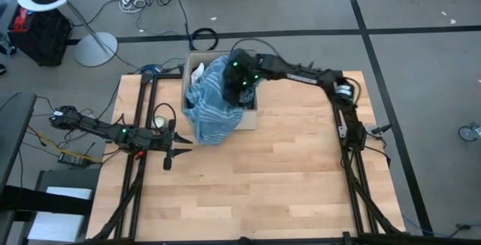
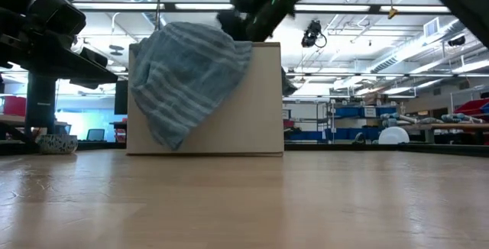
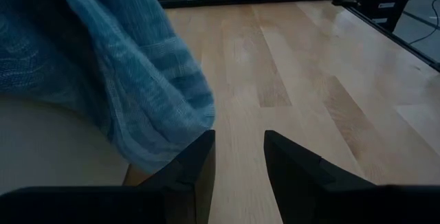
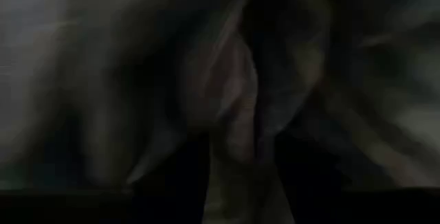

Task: Sort clothes
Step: Put the blue striped shirt into the laundry organizer

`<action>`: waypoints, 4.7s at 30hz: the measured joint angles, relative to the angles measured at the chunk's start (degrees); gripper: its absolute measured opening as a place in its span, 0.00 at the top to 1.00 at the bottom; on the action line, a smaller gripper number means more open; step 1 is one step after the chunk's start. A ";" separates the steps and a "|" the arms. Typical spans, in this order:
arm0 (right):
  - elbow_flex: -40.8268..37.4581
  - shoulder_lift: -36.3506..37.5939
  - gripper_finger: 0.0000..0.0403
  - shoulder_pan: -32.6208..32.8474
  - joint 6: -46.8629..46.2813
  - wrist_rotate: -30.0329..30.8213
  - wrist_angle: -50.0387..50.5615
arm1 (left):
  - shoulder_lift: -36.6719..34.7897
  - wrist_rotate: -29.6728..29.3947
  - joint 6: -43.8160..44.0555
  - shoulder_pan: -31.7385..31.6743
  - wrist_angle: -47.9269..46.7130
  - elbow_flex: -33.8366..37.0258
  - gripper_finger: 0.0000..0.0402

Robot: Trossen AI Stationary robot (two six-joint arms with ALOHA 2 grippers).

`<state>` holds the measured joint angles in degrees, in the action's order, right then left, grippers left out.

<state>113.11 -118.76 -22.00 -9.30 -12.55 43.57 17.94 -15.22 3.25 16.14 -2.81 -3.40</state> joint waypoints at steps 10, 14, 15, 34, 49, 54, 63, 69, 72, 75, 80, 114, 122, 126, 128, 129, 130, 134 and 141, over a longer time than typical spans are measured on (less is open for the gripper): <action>0.15 11.07 0.60 1.70 1.96 10.51 10.83 | 0.00 0.00 0.00 0.00 0.04 0.00 0.67; -2.26 15.26 0.60 0.72 3.08 14.59 14.13 | 0.01 0.00 0.01 0.00 0.07 0.00 0.67; -3.68 16.66 0.60 0.35 3.29 14.77 14.11 | 0.00 0.00 0.01 0.00 0.07 0.00 0.67; -65.99 49.74 0.60 -8.34 -2.72 11.18 -32.97 | 0.01 0.52 3.40 0.02 -2.12 0.00 0.67; -72.49 28.57 0.67 -14.29 4.45 6.04 -70.76 | 0.01 1.86 3.45 0.02 -2.58 0.00 0.67; -69.03 26.09 0.85 -14.45 5.97 7.38 -75.77 | 0.01 1.84 3.45 0.02 -2.84 0.00 0.67; -61.47 31.90 0.99 -12.94 7.94 7.10 -74.12 | 0.01 1.79 2.77 0.02 -3.21 0.00 0.67; -47.67 29.70 1.00 -7.98 12.30 6.47 -55.51 | 0.00 1.75 2.73 0.02 -3.16 0.00 0.67; -40.76 25.57 1.00 -5.26 13.07 6.32 -49.02 | 0.01 1.73 2.71 0.02 -3.10 0.00 0.67; -34.10 21.05 1.00 -2.58 13.03 5.81 -47.06 | 0.01 1.66 2.78 0.02 -3.04 0.00 0.67; -20.25 12.21 1.00 1.41 12.97 3.71 -37.27 | 0.01 1.66 2.86 0.02 -2.92 0.00 0.67; 4.95 -6.57 0.50 -0.77 5.86 0.96 -4.64 | -0.01 1.81 2.99 0.04 -2.91 0.00 0.67; 4.88 -1.65 0.53 -0.77 8.50 3.58 5.55 | 0.00 1.81 3.00 0.02 -2.78 0.00 0.67; 4.87 1.23 0.53 -0.77 9.32 3.54 5.54 | 0.01 1.98 3.02 0.03 -2.73 0.00 0.67; 4.87 3.22 0.53 -0.74 9.38 3.50 5.64 | -0.01 2.27 3.02 0.02 -2.73 0.00 0.67; 4.87 4.28 0.54 -0.74 9.38 3.44 5.68 | -0.01 2.27 3.02 0.02 -2.73 0.00 0.67; 4.87 5.27 0.54 -0.72 9.35 3.38 5.87 | 0.00 2.27 3.02 0.04 -2.73 0.00 0.67; 4.91 9.42 0.54 -0.12 9.06 3.59 7.61 | 0.01 2.27 3.02 0.03 -2.73 0.00 0.67; 1.96 17.32 0.54 6.16 8.04 7.64 16.89 | -0.01 2.25 3.02 0.03 -2.75 0.00 0.67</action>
<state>115.06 -101.44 -15.84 -1.26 -4.91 60.46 17.93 -12.97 6.26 16.17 -5.56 -3.40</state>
